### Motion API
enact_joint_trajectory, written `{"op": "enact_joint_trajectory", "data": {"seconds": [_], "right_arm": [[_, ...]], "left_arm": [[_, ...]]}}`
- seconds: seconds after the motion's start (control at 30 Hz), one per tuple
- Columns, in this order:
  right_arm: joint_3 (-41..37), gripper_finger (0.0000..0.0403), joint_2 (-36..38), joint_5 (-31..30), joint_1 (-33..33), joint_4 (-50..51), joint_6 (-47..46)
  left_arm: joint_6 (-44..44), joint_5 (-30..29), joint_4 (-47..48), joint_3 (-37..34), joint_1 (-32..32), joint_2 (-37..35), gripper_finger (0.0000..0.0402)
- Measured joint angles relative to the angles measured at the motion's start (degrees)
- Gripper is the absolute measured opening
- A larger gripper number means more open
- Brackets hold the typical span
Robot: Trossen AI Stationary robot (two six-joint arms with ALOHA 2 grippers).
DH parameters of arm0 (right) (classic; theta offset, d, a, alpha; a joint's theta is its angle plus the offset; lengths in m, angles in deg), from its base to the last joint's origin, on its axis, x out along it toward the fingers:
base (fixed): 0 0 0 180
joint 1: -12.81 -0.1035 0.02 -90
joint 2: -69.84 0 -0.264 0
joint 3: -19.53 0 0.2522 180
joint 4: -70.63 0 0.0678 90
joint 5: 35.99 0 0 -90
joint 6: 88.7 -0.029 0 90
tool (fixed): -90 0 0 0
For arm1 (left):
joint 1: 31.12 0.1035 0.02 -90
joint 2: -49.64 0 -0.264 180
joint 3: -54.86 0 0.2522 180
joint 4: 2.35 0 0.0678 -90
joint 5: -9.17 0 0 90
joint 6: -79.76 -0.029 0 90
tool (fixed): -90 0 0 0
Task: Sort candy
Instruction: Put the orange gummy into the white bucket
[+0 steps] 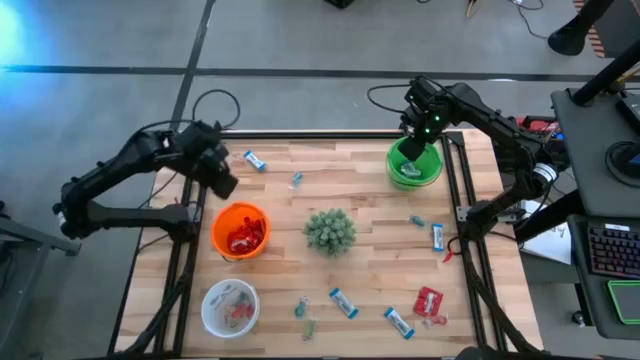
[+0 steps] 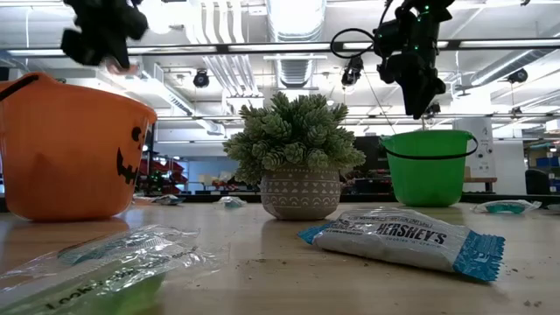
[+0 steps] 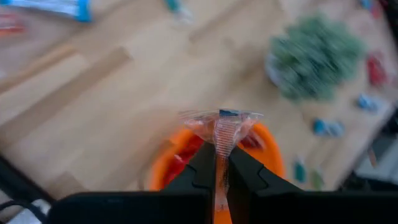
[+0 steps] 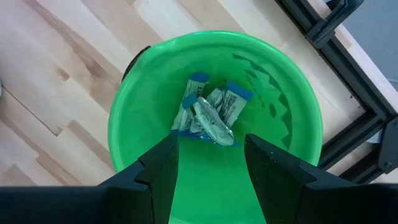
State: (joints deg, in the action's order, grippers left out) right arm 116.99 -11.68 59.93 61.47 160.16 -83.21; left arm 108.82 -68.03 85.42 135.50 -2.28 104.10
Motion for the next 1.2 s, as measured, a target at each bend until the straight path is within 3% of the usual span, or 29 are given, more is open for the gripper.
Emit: {"op": "enact_joint_trajectory", "data": {"seconds": [0.17, 0.47, 0.73, 0.97, 1.2], "right_arm": [[-0.02, 0.0173, 0.0, 0.0, 0.0, -1.1, -1.57], [0.2, 0.0173, 0.0, 0.02, -0.02, -1.33, -13.46], [0.24, 0.0173, 0.0, 0.5, -0.04, -1.31, -19.44], [0.26, 0.0173, 0.0, 4.33, -0.17, -1.29, -25.48], [0.26, 0.0173, 0.0, 5.22, -1.58, -1.39, -27.44]], "left_arm": [[6.12, -0.02, 0.15, 2.44, -14.39, -2.02, 0.0], [21.61, -0.29, -0.74, 2.47, -44.55, -2.21, 0.0], [33.23, -7.42, -16.85, -1.28, -68.82, 0.27, 0.0], [37.33, -10.69, -19.99, -1.86, -79.03, 5.79, 0.0], [35.93, -9.86, -19.95, -1.91, -81.73, 9.0, 0.0]]}}
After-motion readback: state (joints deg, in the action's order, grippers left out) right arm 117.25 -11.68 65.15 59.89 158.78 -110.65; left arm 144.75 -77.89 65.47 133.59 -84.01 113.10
